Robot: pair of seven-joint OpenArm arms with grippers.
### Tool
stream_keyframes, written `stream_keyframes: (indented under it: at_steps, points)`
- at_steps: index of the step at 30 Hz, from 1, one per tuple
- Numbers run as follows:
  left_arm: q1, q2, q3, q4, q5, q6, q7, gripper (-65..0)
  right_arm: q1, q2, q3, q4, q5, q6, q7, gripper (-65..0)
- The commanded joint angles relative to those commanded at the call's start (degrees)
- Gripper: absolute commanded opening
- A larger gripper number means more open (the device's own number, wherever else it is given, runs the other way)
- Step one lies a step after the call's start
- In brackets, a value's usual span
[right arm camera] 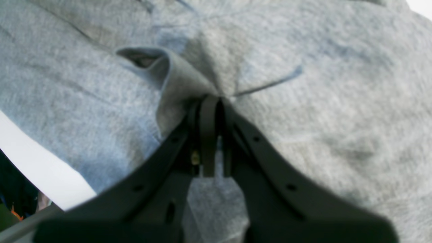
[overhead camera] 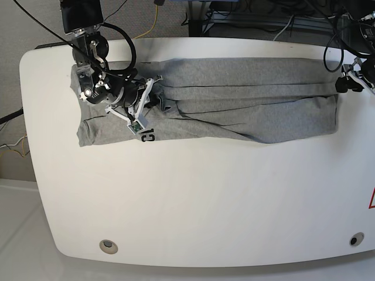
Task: Fold the T-shirt properly
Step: 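Release the opposite strip end from the left gripper and raise it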
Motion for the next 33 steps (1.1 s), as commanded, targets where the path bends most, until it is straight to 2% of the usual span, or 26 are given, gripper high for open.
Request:
stream_keyframes:
  at_steps: [12, 33]
  points:
    - [-0.97, 1.32, 1.67, -0.09, 0.0, 0.0, 0.0, -27.6, -0.09, 0.09, -0.09, 0.0, 0.09, 0.0, 0.0, -62.2]
    - [0.88, 1.41, 2.37, -0.18, 0.09, 0.0, 0.0, -27.6, -0.09, 0.09, -0.09, 0.0, 0.09, 0.18, 0.0, -62.2]
